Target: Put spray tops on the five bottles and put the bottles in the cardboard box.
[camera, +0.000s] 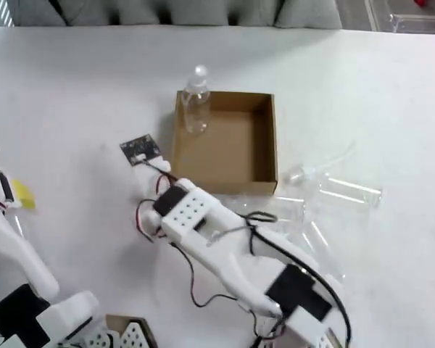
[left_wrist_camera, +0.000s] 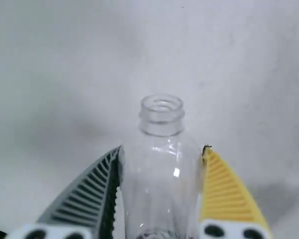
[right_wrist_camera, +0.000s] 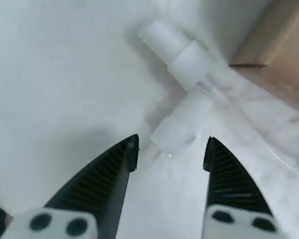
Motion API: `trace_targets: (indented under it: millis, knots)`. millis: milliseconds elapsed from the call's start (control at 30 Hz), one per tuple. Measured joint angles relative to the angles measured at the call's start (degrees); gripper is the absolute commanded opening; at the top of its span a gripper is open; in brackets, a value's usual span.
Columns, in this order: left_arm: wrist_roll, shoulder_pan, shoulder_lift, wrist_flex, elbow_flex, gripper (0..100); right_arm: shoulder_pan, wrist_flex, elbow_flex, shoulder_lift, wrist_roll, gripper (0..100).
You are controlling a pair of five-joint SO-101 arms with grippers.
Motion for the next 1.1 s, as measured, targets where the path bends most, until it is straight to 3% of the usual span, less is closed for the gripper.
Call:
trace_targets:
  millis: [167, 333, 633, 767, 967, 1100]
  knots:
    - [0.0, -0.2, 0.0, 0.0, -1.0, 2, 0.2, 0.0, -3.8, 7.0, 0.0, 17.6]
    - [0.1, -0.2, 0.0, 0.0, -1.0, 2, 0.6, 0.0, -5.5, 9.5, 0.1, 0.6]
    - [0.1, -0.2, 0.0, 2.5, -1.5, 2, 7.6, 2.1, -7.2, 9.5, 0.1, 1.6]
    - [0.1, 0.3, 0.0, 7.5, -5.8, 2, 8.3, 8.5, -7.2, 6.4, 0.1, 1.6]
    - [0.2, 4.6, -7.9, 13.2, -8.6, 2, 4.2, 22.4, -7.2, -9.7, 0.6, 1.6]
    - [3.3, 9.0, -18.4, 13.9, -8.7, 2, 5.0, 31.4, -7.2, -19.8, 8.0, 1.7]
